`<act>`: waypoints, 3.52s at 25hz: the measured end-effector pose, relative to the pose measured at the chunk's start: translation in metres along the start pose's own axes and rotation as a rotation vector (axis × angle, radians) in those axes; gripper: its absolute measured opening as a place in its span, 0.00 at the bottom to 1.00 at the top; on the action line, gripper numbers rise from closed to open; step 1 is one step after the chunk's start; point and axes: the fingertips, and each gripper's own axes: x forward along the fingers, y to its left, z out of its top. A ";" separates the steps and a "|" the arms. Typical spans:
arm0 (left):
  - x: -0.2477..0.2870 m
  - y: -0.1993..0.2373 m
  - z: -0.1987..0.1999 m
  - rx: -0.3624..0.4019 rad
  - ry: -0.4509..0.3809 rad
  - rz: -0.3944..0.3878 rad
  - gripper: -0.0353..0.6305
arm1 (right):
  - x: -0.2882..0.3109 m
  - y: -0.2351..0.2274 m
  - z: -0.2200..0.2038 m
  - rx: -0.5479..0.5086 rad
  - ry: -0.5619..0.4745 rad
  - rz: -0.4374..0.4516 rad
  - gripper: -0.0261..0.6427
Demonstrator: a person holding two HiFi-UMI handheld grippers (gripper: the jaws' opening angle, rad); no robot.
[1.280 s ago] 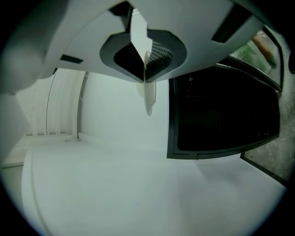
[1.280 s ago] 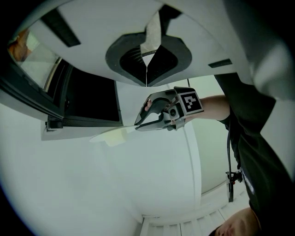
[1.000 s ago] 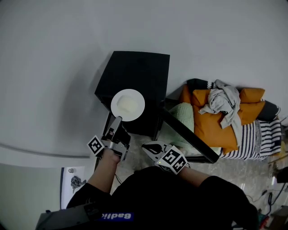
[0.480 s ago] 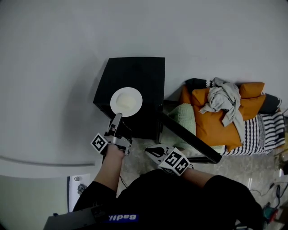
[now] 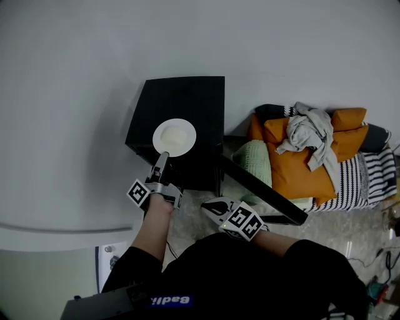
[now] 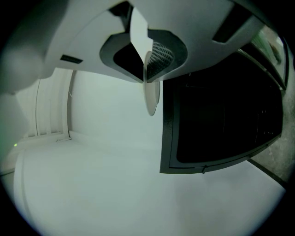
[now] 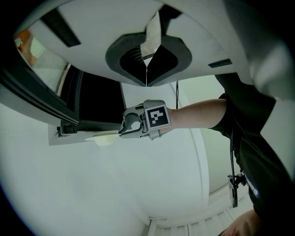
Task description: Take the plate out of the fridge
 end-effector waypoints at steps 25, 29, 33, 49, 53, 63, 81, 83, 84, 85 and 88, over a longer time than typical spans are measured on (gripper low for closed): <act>0.022 0.016 0.002 0.031 -0.024 0.023 0.09 | 0.000 -0.010 -0.005 0.013 0.008 -0.011 0.06; 0.023 0.016 0.001 0.088 -0.003 0.035 0.09 | 0.000 -0.013 -0.002 0.002 -0.001 -0.028 0.06; 0.021 0.017 -0.002 0.089 0.017 0.034 0.15 | 0.001 -0.012 -0.002 -0.004 -0.001 -0.034 0.06; -0.031 -0.016 -0.022 0.235 0.138 0.017 0.15 | 0.011 -0.004 0.002 -0.021 0.003 -0.010 0.06; -0.062 -0.022 -0.042 0.444 0.226 0.057 0.15 | 0.013 -0.001 0.002 -0.034 0.004 0.004 0.06; -0.125 -0.022 -0.099 0.812 0.434 0.073 0.15 | 0.027 0.014 0.003 -0.034 0.021 0.047 0.06; -0.161 -0.053 -0.142 1.206 0.539 -0.031 0.06 | 0.033 0.038 0.010 -0.079 -0.014 0.078 0.06; -0.162 -0.053 -0.144 1.205 0.542 -0.037 0.06 | 0.032 0.041 0.012 -0.088 -0.029 0.080 0.06; -0.163 -0.053 -0.144 1.208 0.542 -0.039 0.06 | 0.031 0.042 0.013 -0.092 -0.038 0.083 0.06; -0.164 -0.054 -0.144 1.208 0.540 -0.040 0.06 | 0.031 0.044 0.013 -0.095 -0.044 0.085 0.06; -0.165 -0.054 -0.142 1.197 0.529 -0.040 0.06 | 0.031 0.047 0.014 -0.101 -0.053 0.088 0.06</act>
